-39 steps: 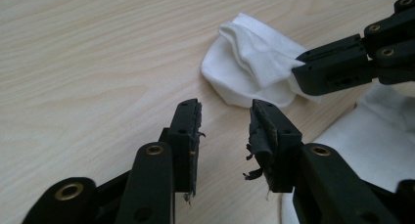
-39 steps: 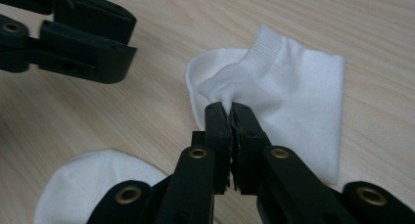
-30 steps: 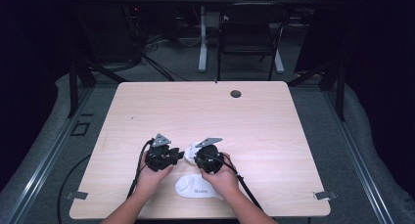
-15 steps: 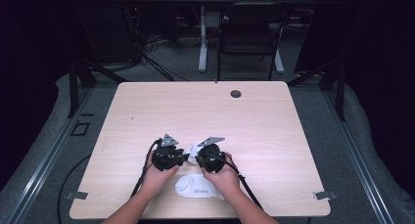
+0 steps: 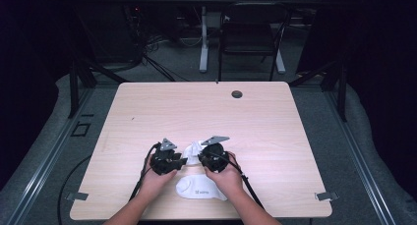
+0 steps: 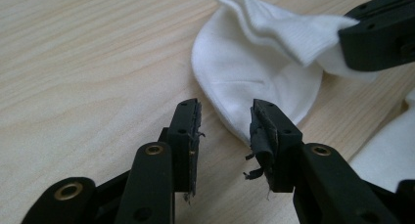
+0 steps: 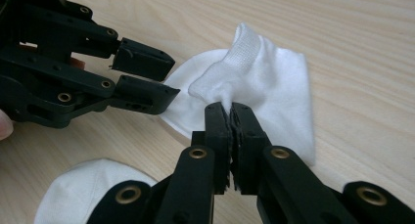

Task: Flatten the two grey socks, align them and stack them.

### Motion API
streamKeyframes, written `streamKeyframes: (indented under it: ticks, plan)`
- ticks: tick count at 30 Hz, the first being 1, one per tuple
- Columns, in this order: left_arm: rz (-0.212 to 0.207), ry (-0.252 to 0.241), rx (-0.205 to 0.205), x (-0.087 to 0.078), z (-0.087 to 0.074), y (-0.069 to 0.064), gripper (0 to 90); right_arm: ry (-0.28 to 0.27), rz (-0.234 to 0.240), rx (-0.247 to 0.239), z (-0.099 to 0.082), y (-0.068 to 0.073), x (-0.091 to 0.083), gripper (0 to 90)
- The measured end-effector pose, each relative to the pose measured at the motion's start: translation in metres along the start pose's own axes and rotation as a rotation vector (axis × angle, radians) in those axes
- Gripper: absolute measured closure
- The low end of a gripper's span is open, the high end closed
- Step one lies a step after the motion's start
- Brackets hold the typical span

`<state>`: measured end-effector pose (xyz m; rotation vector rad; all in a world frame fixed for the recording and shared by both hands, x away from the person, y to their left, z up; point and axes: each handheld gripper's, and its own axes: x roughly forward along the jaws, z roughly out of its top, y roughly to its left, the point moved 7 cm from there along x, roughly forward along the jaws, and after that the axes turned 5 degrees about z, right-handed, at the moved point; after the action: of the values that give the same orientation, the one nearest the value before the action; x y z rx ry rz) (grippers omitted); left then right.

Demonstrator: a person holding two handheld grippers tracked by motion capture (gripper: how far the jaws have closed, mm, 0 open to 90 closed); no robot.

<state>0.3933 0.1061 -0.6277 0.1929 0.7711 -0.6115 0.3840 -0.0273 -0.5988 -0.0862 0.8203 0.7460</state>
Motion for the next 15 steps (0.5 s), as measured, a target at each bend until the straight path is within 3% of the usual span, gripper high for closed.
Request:
streamKeyframes:
  ticks: [7, 15]
  plan:
    - [-0.003, -0.006, -0.003, -0.001, -0.001, 0.002, 65.1, -0.035, -0.015, 0.021, 0.004, -0.011, -0.014, 87.1]
    - [0.008, -0.007, -0.015, -0.002, -0.002, 0.007, 63.9, -0.072, -0.042, 0.081, 0.004, -0.035, -0.033, 87.1]
